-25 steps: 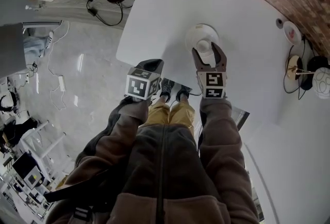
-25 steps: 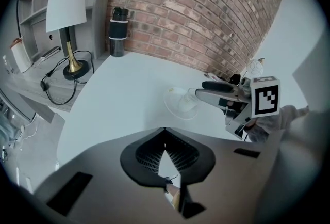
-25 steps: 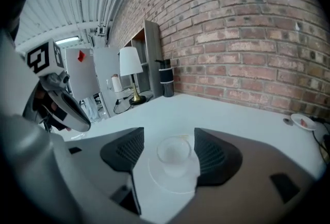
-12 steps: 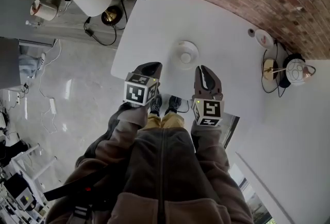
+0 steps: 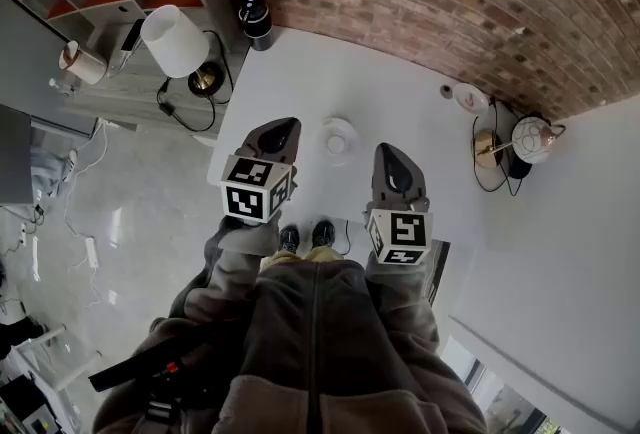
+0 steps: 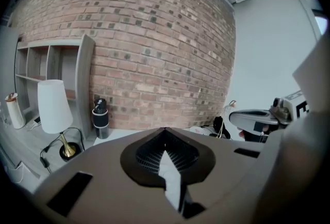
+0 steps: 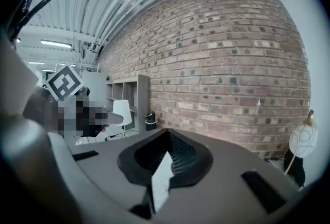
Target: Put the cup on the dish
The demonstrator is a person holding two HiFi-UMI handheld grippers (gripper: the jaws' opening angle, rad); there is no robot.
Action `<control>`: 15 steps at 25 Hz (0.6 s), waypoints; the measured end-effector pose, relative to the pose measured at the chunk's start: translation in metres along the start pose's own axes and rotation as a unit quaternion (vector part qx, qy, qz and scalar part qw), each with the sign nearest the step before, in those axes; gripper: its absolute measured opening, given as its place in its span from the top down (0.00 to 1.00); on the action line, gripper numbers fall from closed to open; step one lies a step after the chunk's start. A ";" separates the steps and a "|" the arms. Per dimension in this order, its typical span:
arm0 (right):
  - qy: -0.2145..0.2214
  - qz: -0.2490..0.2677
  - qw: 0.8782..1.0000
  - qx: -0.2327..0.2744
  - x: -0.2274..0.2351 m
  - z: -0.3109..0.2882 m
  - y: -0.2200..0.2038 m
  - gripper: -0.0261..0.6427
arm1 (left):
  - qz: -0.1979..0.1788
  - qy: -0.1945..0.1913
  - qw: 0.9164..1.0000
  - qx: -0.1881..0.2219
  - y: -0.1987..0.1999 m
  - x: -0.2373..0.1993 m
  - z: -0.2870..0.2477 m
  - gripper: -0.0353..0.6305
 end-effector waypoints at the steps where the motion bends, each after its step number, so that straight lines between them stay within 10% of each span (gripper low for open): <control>1: -0.005 0.002 1.000 0.005 0.004 0.003 0.007 0.96 | -0.005 -0.004 1.000 0.012 0.008 0.004 0.002 0.94; 15: -0.054 0.031 0.993 0.102 0.032 0.031 0.115 0.96 | -0.086 -0.047 0.983 0.152 0.109 0.060 0.042 0.94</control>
Point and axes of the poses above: the fingertips, and each gripper's own axes: z backward along the fingers, x to its right, y out of its top, the point moved 5 cm from there along z, backward along the fingers, and after that the axes turned 14 degrees about z, right-handed, at the moved point
